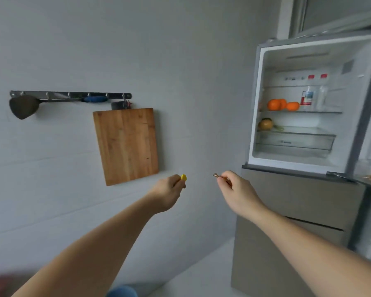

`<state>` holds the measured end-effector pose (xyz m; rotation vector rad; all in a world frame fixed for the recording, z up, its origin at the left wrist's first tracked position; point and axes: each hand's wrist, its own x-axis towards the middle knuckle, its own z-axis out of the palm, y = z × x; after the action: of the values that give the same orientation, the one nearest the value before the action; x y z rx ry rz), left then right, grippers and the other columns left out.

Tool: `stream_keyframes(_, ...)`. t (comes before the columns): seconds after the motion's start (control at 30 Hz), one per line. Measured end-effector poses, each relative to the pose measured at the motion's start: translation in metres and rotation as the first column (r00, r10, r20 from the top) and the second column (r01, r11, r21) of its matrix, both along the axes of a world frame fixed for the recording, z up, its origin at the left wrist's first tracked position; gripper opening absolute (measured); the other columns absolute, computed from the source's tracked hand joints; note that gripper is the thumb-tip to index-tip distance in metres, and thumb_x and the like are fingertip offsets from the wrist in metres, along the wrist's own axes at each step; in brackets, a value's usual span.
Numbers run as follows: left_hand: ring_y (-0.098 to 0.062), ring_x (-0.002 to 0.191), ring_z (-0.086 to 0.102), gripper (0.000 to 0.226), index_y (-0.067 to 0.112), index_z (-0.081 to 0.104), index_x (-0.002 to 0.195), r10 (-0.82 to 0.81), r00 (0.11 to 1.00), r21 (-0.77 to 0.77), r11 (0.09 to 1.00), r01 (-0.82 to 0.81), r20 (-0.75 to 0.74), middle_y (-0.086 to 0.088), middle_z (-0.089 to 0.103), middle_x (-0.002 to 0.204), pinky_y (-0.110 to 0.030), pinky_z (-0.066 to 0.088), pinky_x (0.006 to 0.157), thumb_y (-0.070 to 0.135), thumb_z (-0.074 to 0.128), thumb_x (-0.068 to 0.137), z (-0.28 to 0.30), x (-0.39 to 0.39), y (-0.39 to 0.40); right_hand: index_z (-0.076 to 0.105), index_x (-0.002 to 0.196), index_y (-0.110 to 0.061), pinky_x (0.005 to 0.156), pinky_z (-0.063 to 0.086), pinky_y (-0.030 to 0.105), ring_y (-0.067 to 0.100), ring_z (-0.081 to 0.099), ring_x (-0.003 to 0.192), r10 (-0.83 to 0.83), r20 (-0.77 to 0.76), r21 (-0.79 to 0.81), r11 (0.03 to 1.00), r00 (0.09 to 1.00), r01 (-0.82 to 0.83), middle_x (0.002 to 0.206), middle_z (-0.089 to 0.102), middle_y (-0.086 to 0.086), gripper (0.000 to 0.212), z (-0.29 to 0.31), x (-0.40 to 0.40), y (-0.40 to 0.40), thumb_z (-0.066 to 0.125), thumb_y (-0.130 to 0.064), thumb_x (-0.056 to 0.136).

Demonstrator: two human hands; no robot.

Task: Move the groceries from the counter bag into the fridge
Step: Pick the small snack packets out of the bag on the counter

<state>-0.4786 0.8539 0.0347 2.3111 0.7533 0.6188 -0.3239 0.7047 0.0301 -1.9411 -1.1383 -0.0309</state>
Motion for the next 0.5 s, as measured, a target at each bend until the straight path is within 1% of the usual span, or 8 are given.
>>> stream_keyframes(0.1, -0.023, 0.074, 0.055, 0.044, 0.01, 0.058, 0.095, -0.07, 0.997, 0.042, 0.997, 0.07, -0.022, -0.007, 0.062, 0.081, -0.034, 0.046, 0.069, 0.047, 0.035, 0.1, 0.002, 0.057, -0.003, 0.054, 0.086, -0.016, 0.06, 0.039, 0.033, 0.019, 0.047, 0.06, -0.099, -0.012, 0.019, 0.995, 0.995, 0.099, 0.064, 0.053, -0.003, 0.026, 0.002, 0.042, -0.016, 0.044, -0.037, 0.098)
stream_keyframes(0.13, -0.025, 0.075, 0.054, 0.043, 0.007, 0.057, 0.097, -0.096, 0.995, 0.04, 0.995, 0.097, -0.015, -0.01, 0.062, 0.083, -0.035, 0.045, 0.07, 0.044, 0.037, 0.1, 0.001, 0.076, -0.002, 0.054, 0.086, -0.017, 0.061, 0.04, 0.034, 0.019, 0.048, 0.063, -0.135, -0.02, 0.026, 0.99, 0.991, 0.136, 0.066, 0.054, -0.003, 0.025, 0.003, 0.055, -0.02, 0.044, -0.036, 0.098)
stream_keyframes(0.23, -0.024, 0.073, 0.05, 0.036, 0.005, 0.055, 0.1, -0.197, 0.98, 0.012, 0.98, 0.197, -0.01, -0.014, 0.062, 0.088, -0.031, 0.04, 0.064, 0.038, 0.04, 0.1, 0.0, 0.132, 0.001, 0.055, 0.086, -0.019, 0.065, 0.043, 0.034, 0.019, 0.05, 0.066, -0.244, -0.038, 0.03, 0.969, 0.969, 0.245, 0.066, 0.053, -0.005, 0.022, 0.003, 0.089, -0.032, 0.044, -0.034, 0.099)
stream_keyframes(0.27, -0.023, 0.072, 0.049, 0.035, 0.005, 0.055, 0.1, -0.237, 0.972, -0.002, 0.972, 0.237, -0.002, -0.014, 0.061, 0.088, -0.031, 0.04, 0.064, 0.036, 0.041, 0.1, 0.0, 0.15, 0.002, 0.056, 0.089, -0.018, 0.065, 0.044, 0.031, 0.018, 0.05, 0.065, -0.28, -0.03, 0.024, 0.959, 0.959, 0.281, 0.067, 0.053, -0.005, 0.022, 0.004, 0.099, -0.035, 0.044, -0.033, 0.099)
stream_keyframes(0.33, -0.022, 0.071, 0.048, 0.033, 0.004, 0.055, 0.102, -0.321, 0.947, -0.025, 0.946, 0.322, 0.028, -0.012, 0.059, 0.086, -0.031, 0.039, 0.064, 0.034, 0.04, 0.1, 0.001, 0.183, 0.006, 0.057, 0.094, -0.01, 0.055, 0.036, 0.013, 0.014, 0.046, 0.061, -0.337, -0.013, 0.017, 0.941, 0.941, 0.338, 0.069, 0.051, -0.002, 0.024, 0.009, 0.112, -0.04, 0.042, -0.028, 0.101)
stream_keyframes(0.37, -0.021, 0.07, 0.048, 0.032, 0.005, 0.056, 0.103, -0.364, 0.93, -0.025, 0.931, 0.365, 0.04, -0.01, 0.058, 0.085, -0.03, 0.039, 0.063, 0.033, 0.039, 0.1, 0.002, 0.197, 0.009, 0.057, 0.096, -0.007, 0.052, 0.034, 0.011, 0.012, 0.044, 0.06, -0.368, -0.007, 0.018, 0.93, 0.93, 0.368, 0.071, 0.051, 0.001, 0.025, 0.013, 0.118, -0.041, 0.041, -0.026, 0.102)
stream_keyframes(0.43, -0.017, 0.067, 0.048, 0.03, 0.009, 0.057, 0.103, -0.441, 0.896, -0.013, 0.897, 0.442, 0.06, -0.007, 0.058, 0.084, -0.026, 0.038, 0.06, 0.031, 0.038, 0.101, 0.007, 0.225, 0.017, 0.057, 0.098, -0.009, 0.051, 0.034, 0.013, 0.014, 0.048, 0.064, -0.444, 0.015, 0.008, 0.896, 0.896, 0.443, 0.078, 0.057, 0.005, 0.026, 0.018, 0.131, -0.039, 0.04, -0.028, 0.102)
stream_keyframes(0.5, -0.017, 0.067, 0.047, 0.029, 0.009, 0.058, 0.101, -0.504, 0.861, 0.004, 0.863, 0.505, 0.072, -0.007, 0.058, 0.084, -0.028, 0.039, 0.062, 0.03, 0.037, 0.101, 0.009, 0.251, 0.028, 0.057, 0.095, -0.017, 0.06, 0.041, 0.026, 0.018, 0.055, 0.068, -0.522, 0.057, -0.025, 0.852, 0.851, 0.524, 0.079, 0.062, 0.004, 0.026, 0.023, 0.146, -0.035, 0.04, -0.035, 0.101)
